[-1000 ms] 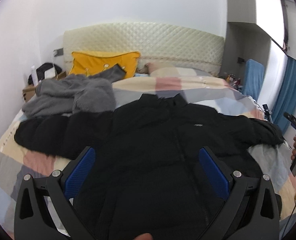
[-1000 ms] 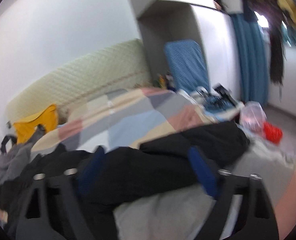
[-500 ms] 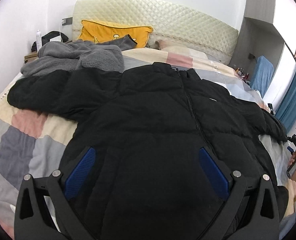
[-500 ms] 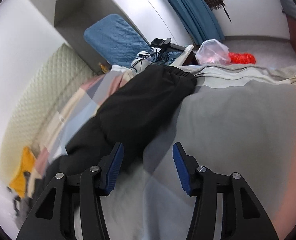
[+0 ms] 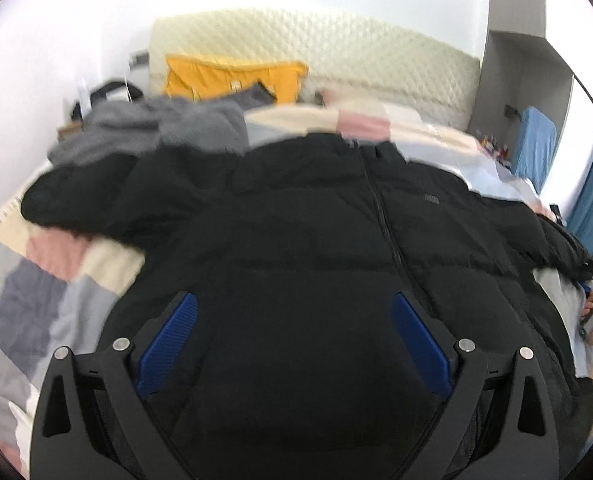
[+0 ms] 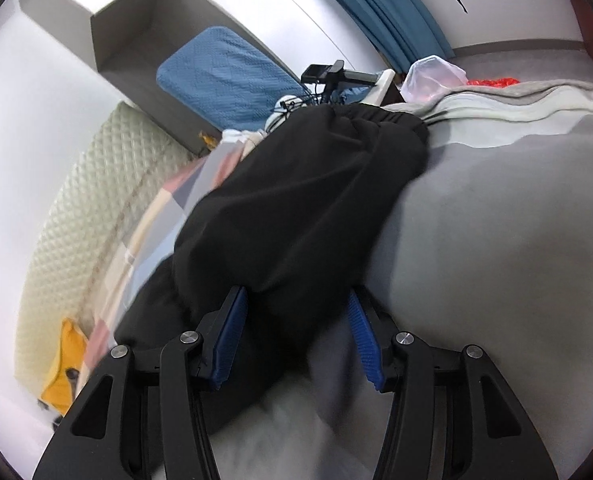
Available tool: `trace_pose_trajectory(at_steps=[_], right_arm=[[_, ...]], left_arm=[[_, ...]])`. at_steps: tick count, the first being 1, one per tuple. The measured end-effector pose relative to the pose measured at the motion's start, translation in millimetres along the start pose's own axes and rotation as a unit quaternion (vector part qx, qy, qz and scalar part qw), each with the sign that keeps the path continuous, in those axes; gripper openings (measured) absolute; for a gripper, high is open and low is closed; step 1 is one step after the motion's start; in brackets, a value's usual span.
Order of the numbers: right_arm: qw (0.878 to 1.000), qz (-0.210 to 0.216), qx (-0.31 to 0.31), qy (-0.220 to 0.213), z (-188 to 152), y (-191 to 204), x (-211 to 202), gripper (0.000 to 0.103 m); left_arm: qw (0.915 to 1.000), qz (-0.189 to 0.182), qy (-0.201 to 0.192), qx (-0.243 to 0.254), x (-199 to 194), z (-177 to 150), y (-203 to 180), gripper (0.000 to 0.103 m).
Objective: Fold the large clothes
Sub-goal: 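Lift the sleeve with the right gripper and fold it across the jacket body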
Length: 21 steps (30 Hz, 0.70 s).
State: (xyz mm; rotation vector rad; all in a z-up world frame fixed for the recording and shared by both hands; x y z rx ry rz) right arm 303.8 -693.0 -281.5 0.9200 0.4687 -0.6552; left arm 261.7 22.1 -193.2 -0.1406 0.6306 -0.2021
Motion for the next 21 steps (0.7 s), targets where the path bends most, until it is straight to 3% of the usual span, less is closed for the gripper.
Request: trace_pose_trajectory(at_steps=[3,11,14,16,21], right_arm=[[1.000,0.004,0.007,-0.015,6.7,-0.7,5.1,0.049],[0.999,0.035,0.002,-0.038,25.6,20.9,15.4,0.049],[0.999,0.040,-0.010,-0.027,23.8,33.1,21.7,0.034],[0.999,0.037,-0.010,-0.025,22.5,38.6,23.2,0.018],[0.998,0.030,0.030,-0.045,37.7,39.5,9.9,0.007]], left_arm=[[0.9999,0.001,-0.014,-0.010,1.0,7.0,-2.9,0.098],[0.9997,-0.009,0.001,-0.024,8.4,3.7,-8.3,0.097],[0.9990,-0.006,0.007,-0.043,7.7,4.7,-7.3,0.097],[0.9978,-0.011,0.013,-0.063,7.9,7.6,-8.7,0.098],[0.9981,-0.010,-0.002,-0.060,2.1,20.3,-18.6,0.097]])
Point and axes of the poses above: each gripper's, at about its wrist camera, not at the fingertips, and x roughly the way its jaws point, y to its left, z to its top, the point moved 8 cm from there along x, roughly the way its jaws point, and after that the axes turned 10 degrees about -z, right-handed, at the moved point
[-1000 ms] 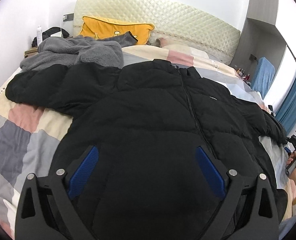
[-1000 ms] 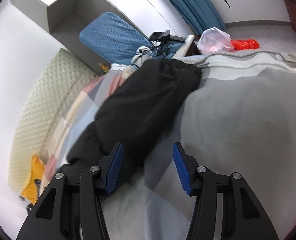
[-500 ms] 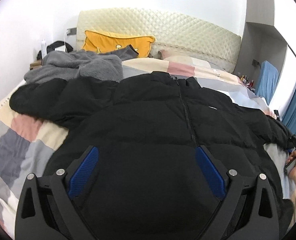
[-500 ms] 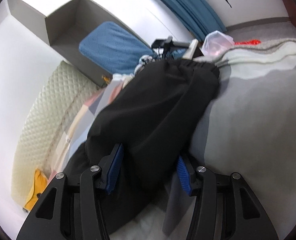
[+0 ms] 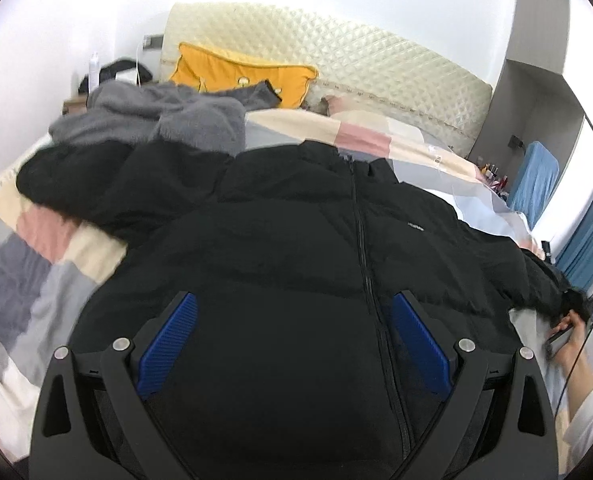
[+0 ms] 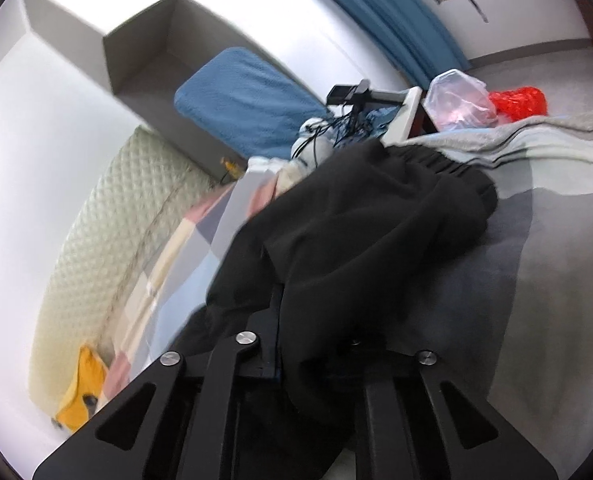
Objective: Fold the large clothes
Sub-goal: 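Lift the sleeve with the right gripper and fold it across the jacket body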
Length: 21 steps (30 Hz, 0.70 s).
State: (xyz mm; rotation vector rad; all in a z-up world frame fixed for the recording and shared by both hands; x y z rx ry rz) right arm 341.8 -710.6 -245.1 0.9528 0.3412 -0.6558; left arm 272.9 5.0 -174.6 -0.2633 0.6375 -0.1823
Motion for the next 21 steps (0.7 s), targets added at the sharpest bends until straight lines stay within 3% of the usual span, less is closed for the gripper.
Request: trace_pose_trajectory(at_steps=[6,11,15,21], right_arm=[[0.999,0.005,0.006,-0.049,36.4,26.7,-37.6,0.005],[0.994,0.040,-0.031,-0.092,54.5,88.8,-77.5,0.005],[0.985,0.070,-0.107,-0.121,44.9,149.1,-106.4,0.005],[0.960,0.133,-0.210,-0.131,-4.4,242.9,-151.4,0.005]], left_arm=[[0.9999,0.013,-0.001,-0.006,-1.6,7.7,0.8,0.097],[0.9996,0.027,-0.006,-0.002,-4.2,19.5,4.6,0.097],[0.9983,0.056,-0.009,0.014,-5.9,32.5,8.4,0.097],[0.9979,0.063,0.002,0.014,-6.0,48.1,15.2,0.097]])
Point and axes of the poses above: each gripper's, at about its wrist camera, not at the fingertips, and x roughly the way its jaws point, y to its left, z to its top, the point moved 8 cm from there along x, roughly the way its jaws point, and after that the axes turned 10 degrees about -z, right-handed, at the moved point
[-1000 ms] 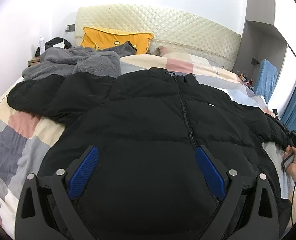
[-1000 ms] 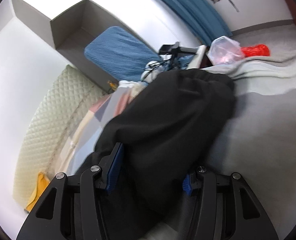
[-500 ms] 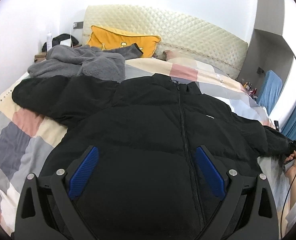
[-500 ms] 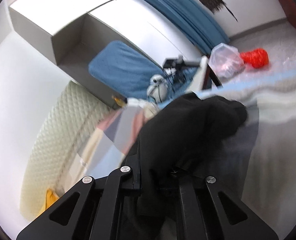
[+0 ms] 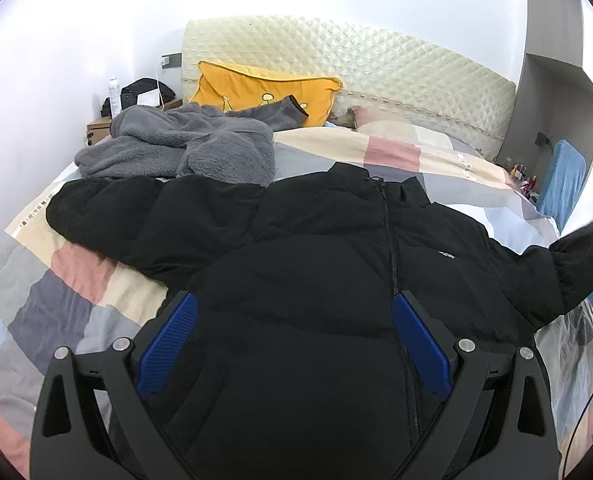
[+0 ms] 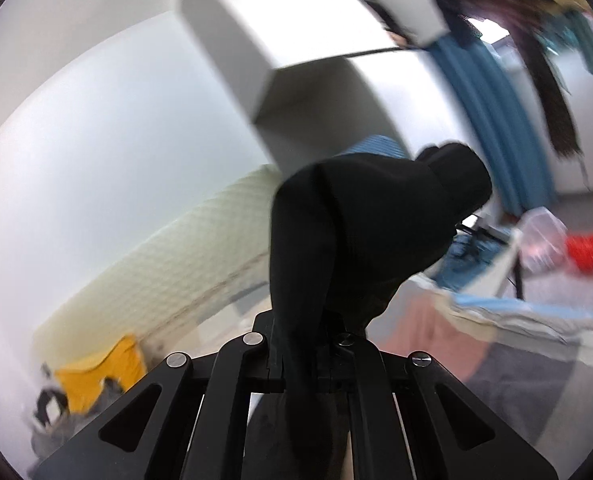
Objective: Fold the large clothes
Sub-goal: 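Lift the sleeve with the right gripper and fold it across the jacket body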
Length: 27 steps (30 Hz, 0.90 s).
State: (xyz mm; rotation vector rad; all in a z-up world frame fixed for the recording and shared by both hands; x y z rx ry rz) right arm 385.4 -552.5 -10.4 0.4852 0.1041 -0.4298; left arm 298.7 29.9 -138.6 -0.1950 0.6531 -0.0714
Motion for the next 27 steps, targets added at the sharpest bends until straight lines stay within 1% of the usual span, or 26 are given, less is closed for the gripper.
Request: trace_pose_trajectory(at_steps=[2,3,4,6,9,12,13,15,16,18,19,20,23,25,26,27], right_arm=[[0.999,0.029,-0.023,0.006,-5.7,36.2,-8.2,0.005],[0.999,0.037,-0.035,0.007,-8.3,48.4,-12.1,0.005],[0.997,0.051,-0.057,0.007,-13.7,71.3,-18.9,0.005],[0.994,0.077,-0.080,0.012,-23.9,101.0,-28.9,0.005],[0.985,0.114,-0.126,0.018,-46.4,152.5,-48.5,0.005],[0.977,0.149,-0.150,0.026,-72.3,200.6,-65.4,0.005],[0.973,0.162,-0.162,0.033,-86.9,220.8,-71.5,0.005],[0.966,0.185,-0.172,0.049,-113.8,248.9,-79.1,0.005],[0.961,0.198,-0.182,0.062,-129.8,265.6,-82.8,0.005],[0.950,0.213,-0.215,0.078,-161.4,297.6,-90.7,0.004],[0.946,0.217,-0.226,0.083,-170.3,306.7,-93.9,0.004],[0.938,0.227,-0.244,0.097,-193.0,322.6,-98.9,0.004],[0.920,0.238,-0.284,0.125,-242.8,348.4,-106.2,0.004],[0.912,0.239,-0.299,0.147,-274.2,356.9,-106.7,0.004],[0.909,0.239,-0.304,0.156,-287.5,359.4,-108.5,0.004],[0.903,0.241,-0.314,0.168,-307.7,362.7,-110.1,0.005]], left_arm=[[1.0000,0.005,0.001,0.008,-1.7,7.6,3.0,0.097],[0.9999,0.006,0.001,0.014,-3.0,10.6,3.6,0.097],[0.9998,0.007,-0.002,0.018,-4.6,13.3,4.9,0.097],[0.9997,0.011,-0.007,0.021,-9.2,18.0,9.9,0.097],[0.9999,0.010,-0.002,0.010,-14.6,23.3,19.1,0.097],[1.0000,0.003,0.005,-0.006,-22.4,27.7,29.2,0.097],[0.9999,0.006,0.007,-0.007,-24.5,29.2,32.6,0.097],[0.9999,0.012,0.006,-0.001,-27.1,31.8,38.1,0.097],[0.9998,0.016,0.006,0.006,-27.4,32.7,41.4,0.098],[0.9996,0.025,0.003,0.009,-27.4,32.7,49.0,0.098],[0.9997,0.023,0.001,0.007,-27.8,32.4,53.7,0.098],[0.9997,0.022,-0.002,0.006,-27.9,31.9,58.7,0.098],[0.9989,0.040,-0.021,0.010,-28.1,30.4,75.6,0.098],[0.9968,0.069,-0.034,0.019,-24.0,26.2,90.2,0.098],[0.9960,0.081,-0.033,0.020,-20.3,21.7,98.5,0.098],[0.9959,0.084,-0.030,0.017,-18.3,18.7,103.1,0.098]])
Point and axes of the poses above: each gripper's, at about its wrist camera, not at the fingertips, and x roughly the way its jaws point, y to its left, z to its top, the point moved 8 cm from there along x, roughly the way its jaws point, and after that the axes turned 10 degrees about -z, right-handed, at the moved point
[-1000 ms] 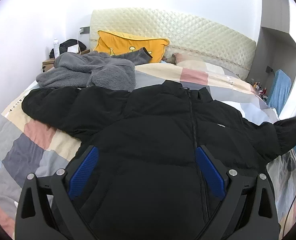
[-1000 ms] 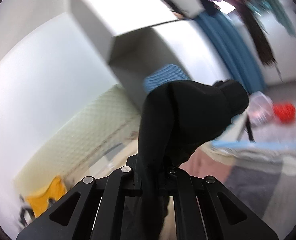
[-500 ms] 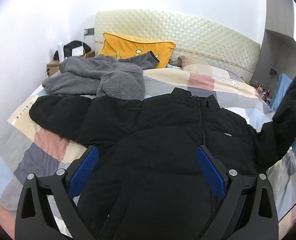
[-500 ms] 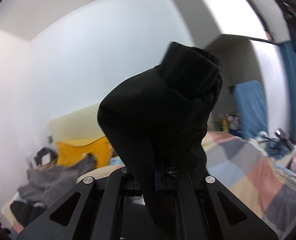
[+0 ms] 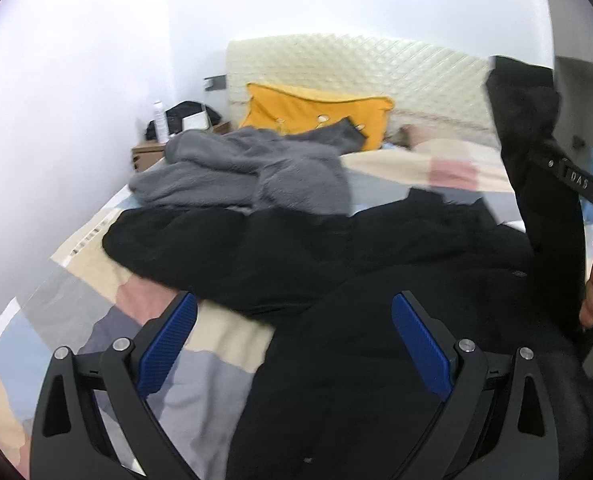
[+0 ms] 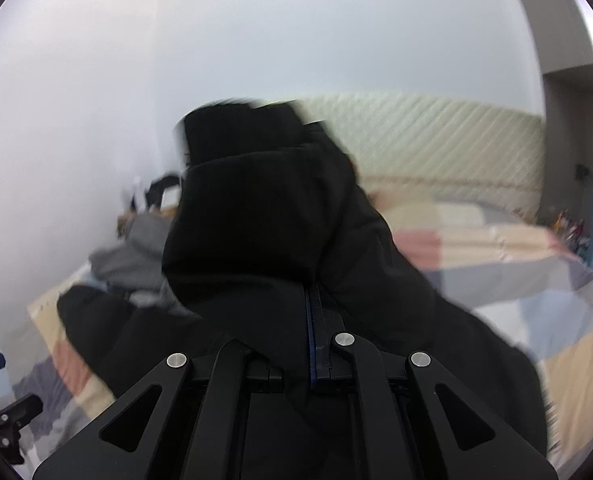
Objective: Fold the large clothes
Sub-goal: 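Lift the sleeve with the right gripper and fold it across the jacket body, then lay the sleeve on the jacket body and open the right gripper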
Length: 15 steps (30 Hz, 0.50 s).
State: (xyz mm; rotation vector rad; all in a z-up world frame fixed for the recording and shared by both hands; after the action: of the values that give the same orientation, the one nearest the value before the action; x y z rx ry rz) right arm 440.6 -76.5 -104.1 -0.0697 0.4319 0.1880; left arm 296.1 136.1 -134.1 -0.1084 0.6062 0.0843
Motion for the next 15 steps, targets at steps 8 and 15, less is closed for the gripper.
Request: trace_pose_trajectory(at_steps=[8,15], right_arm=[[0.991,-0.015,-0.082,0.101,-101.3,57.7,55.9,0.005],[0.987,-0.009,-0.091,0.135,-117.2,62.5,62.2,0.012]], left_arm=[[0.9998,-0.015,-0.007,-0.005,-2.9,-9.2,16.7,0.098],[0.9996,-0.027,0.004,-0.002,11.4,-16.5,17.9,0.098]])
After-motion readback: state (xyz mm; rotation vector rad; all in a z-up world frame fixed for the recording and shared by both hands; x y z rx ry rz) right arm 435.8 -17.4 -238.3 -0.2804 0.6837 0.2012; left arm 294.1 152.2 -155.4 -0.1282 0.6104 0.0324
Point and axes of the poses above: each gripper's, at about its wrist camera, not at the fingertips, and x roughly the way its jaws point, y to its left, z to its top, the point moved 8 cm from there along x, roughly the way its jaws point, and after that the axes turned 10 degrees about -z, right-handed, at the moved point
